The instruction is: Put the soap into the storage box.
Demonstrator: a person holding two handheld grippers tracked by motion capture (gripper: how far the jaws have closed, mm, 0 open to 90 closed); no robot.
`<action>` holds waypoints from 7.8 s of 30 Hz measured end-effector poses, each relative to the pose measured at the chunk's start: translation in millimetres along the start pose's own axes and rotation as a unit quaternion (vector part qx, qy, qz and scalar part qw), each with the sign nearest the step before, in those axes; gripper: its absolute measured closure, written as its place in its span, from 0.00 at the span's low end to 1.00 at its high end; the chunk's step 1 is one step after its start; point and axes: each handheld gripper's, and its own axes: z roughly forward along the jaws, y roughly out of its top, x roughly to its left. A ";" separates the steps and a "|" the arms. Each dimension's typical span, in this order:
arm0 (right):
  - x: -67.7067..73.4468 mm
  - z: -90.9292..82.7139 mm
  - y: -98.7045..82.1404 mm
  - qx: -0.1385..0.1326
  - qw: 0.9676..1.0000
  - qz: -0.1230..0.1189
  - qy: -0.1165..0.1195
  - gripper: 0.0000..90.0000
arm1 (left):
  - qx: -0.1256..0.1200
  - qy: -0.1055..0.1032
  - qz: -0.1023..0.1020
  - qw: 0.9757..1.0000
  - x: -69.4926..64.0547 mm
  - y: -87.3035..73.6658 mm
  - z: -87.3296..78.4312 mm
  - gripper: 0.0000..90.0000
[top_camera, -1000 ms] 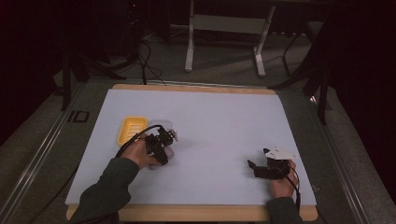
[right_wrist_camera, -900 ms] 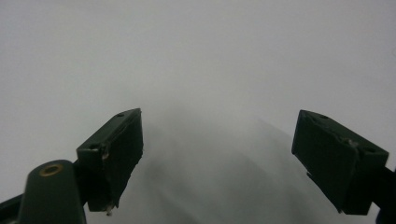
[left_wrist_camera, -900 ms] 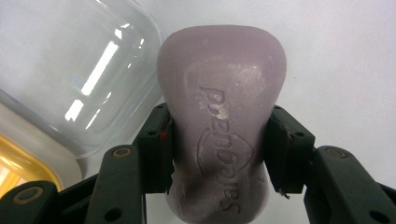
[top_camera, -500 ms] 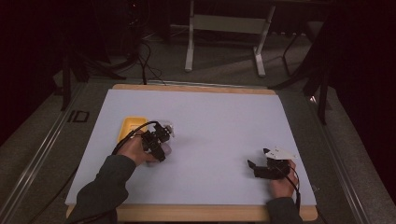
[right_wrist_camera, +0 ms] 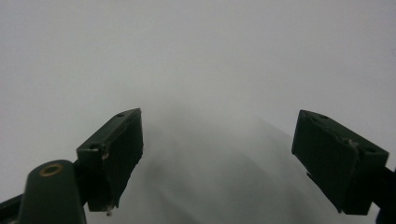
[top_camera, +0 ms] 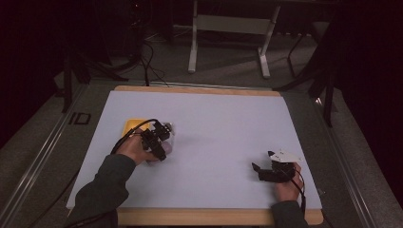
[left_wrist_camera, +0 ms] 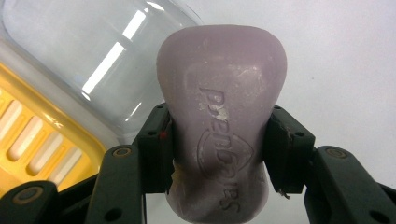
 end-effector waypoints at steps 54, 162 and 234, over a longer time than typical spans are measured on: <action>-1.3 -2.5 -0.9 -0.010 1.000 0.006 0.000 0.18 | -0.010 0.006 -0.076 0.997 53.5 5.8 -23.6 0.55; -0.6 -1.7 -0.6 -0.008 1.000 0.001 0.002 0.18 | 0.028 0.048 -0.300 0.952 121.7 -12.4 32.3 0.53; -0.2 -0.9 -0.3 -0.004 1.000 -0.001 0.002 0.18 | -0.155 0.042 -0.094 0.983 50.2 -40.7 -3.5 0.48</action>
